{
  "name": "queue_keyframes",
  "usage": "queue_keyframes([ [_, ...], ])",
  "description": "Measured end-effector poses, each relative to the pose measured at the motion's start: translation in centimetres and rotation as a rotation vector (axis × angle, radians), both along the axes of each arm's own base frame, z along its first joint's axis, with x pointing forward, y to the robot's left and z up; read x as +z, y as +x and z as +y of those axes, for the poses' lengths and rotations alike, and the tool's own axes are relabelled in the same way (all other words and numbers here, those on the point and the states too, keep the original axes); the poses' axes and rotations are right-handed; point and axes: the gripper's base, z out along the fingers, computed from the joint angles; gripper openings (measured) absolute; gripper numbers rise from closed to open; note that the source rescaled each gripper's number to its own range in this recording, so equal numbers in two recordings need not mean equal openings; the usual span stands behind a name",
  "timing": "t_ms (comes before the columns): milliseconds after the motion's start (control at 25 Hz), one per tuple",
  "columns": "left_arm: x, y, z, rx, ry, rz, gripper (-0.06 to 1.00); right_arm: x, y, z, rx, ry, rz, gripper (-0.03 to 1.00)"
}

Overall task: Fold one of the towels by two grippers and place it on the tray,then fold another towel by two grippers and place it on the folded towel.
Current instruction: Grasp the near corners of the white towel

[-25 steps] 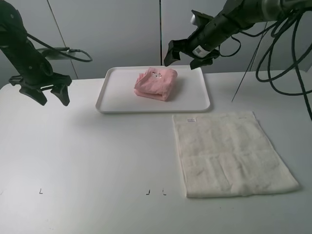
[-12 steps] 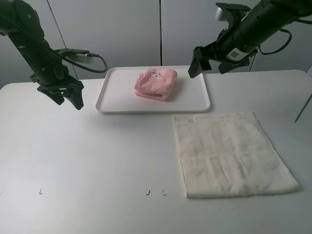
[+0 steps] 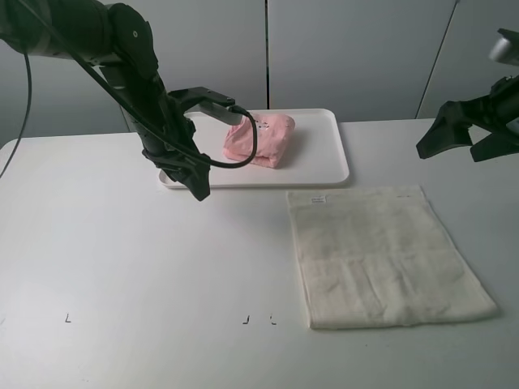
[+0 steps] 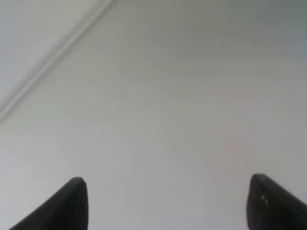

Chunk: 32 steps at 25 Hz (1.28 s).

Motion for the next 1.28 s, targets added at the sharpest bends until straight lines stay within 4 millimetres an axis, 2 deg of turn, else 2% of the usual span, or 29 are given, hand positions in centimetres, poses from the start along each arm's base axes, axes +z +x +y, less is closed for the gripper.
queue_keyframes([
  [160, 0.0, -1.8, -2.9, -0.126, 0.000, -0.014, 0.87, -0.3, -0.8, -0.2, 0.274, -0.098, -0.007, 0.98],
  [360, 0.0, -2.9, -4.7, -0.302, 0.008, -0.052, 0.87, -0.7, -1.8, -0.7, 0.547, -0.219, 0.016, 0.98],
  [520, 0.0, -3.8, -6.1, -0.401, 0.006, -0.089, 0.87, -0.8, -2.3, -0.6, 0.762, -0.245, -0.014, 0.98],
  [600, 0.0, -4.4, -6.9, -0.431, 0.004, -0.095, 0.87, -1.1, -2.6, -0.5, 0.822, -0.239, -0.025, 0.98],
  [720, -0.1, -5.6, -8.3, -0.479, 0.005, -0.093, 0.87, -2.5, -3.9, -0.2, 0.925, -0.219, -0.012, 0.98],
  [920, -2.1, -8.1, -11.0, -0.562, 0.026, -0.051, 0.87, -5.1, -6.3, -0.5, 1.053, -0.247, 0.059, 0.98],
  [1040, -3.3, -9.4, -12.2, -0.603, 0.041, -0.029, 0.87, -5.9, -7.0, -0.7, 1.096, -0.270, 0.079, 0.98],
  [1280, -4.2, -12.1, -14.3, -0.686, 0.061, -0.021, 0.87, -7.2, -8.4, -1.6, 1.217, -0.355, 0.145, 0.98],
])
